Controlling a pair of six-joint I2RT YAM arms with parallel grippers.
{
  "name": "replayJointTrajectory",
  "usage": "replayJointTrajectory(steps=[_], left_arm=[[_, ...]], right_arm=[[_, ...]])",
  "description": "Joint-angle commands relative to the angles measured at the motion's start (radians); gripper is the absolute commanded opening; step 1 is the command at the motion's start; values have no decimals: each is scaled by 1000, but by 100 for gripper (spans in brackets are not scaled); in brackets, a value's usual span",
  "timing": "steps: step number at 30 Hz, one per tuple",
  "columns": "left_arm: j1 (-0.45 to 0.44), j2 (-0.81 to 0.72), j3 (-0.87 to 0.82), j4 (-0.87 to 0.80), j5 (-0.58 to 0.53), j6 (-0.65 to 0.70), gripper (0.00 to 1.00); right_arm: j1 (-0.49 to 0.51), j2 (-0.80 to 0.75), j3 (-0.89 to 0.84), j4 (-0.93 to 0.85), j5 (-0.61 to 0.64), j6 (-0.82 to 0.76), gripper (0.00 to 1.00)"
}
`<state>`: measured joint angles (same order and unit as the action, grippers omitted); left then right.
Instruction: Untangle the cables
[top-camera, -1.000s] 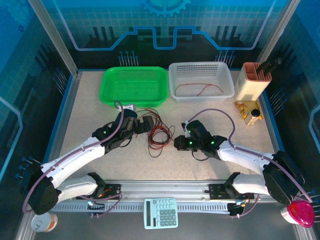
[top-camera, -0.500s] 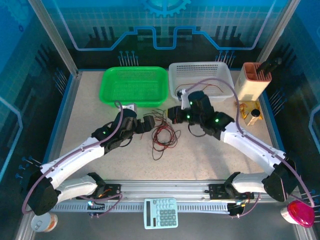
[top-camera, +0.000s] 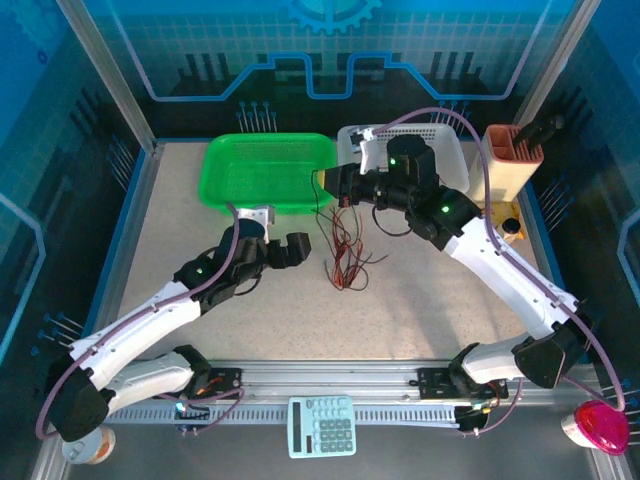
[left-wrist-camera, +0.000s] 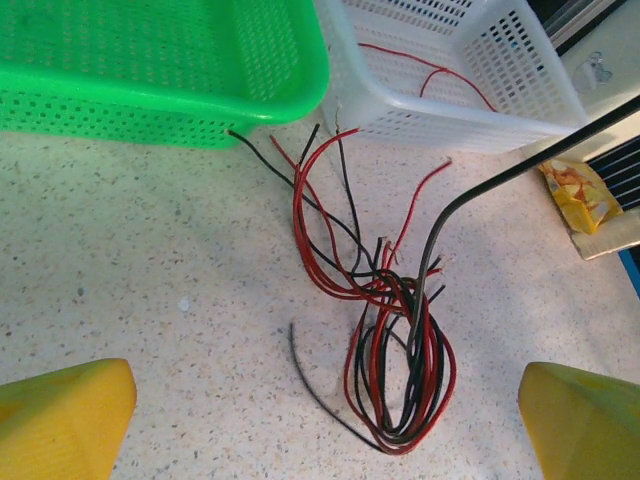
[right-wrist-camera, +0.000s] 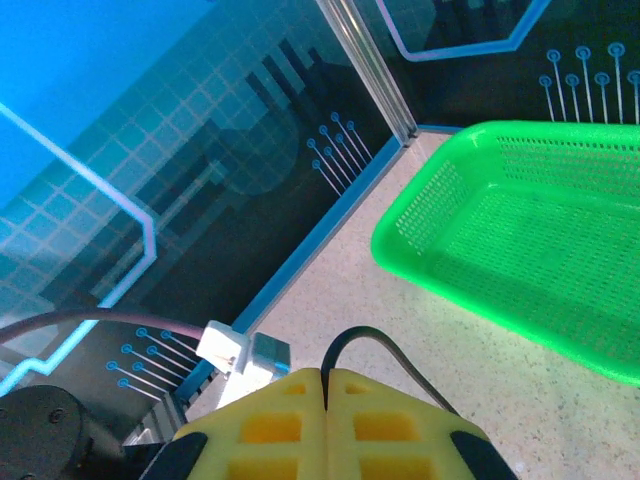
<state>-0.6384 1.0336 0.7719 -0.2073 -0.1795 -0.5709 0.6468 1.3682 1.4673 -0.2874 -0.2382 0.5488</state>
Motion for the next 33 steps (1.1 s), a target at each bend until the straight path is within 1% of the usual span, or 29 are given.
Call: replayJointTrajectory(steps=[1,10,14,20,23,27,33], left_arm=[[5,17,48,39,37,49,99],[5,90,145,65,59,60,99],[5,93,165,69,58,63,99],[5,67,168,56,22,69,99],[5,55,166,48,2,71,99],[5,45,159,42,-18,72,99],[5,42,153,40,-28,74,99]], right_arm=[[-12,0,44,4,-31,-2,0],[-10,4,114,54,-126,56,0],[-9,7,158,64,-126,54,0],[-10,54,259,69,-140,57,0],[-11,76,290,114,-174,69,0],[-12,84,299,231,-226,85,0],[-19,97,323,313,-242,94,0]])
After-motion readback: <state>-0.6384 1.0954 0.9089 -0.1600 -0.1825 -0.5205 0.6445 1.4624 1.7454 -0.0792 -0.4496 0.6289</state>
